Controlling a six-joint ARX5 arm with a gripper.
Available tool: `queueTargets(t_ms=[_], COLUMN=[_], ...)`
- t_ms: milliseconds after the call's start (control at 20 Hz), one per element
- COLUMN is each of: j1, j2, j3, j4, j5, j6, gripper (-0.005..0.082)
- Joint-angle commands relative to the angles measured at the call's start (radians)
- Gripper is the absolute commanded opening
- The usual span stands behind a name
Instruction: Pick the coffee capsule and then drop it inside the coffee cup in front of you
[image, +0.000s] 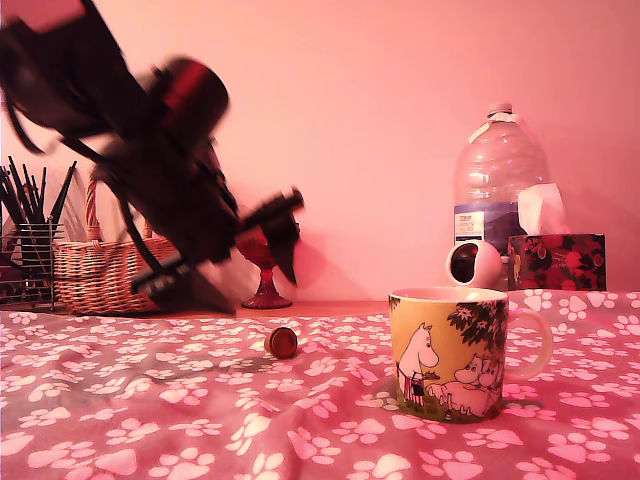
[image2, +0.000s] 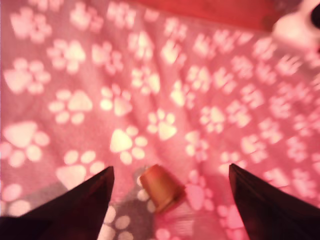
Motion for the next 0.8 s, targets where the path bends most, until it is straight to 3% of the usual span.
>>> queueTargets(t_ms=[0, 300, 750], j1=[-0.016, -0.035, -0.049], j2=[0.048, 0.139, 0.179], j3=[0.04, 0.155, 0.184], j4=[-0.024, -0.151, -0.241], j5=[-0.005, -0.015, -0.04], j6=[-0.005, -0.005, -0.006], gripper=[0.0658, 0.0654, 0.0602])
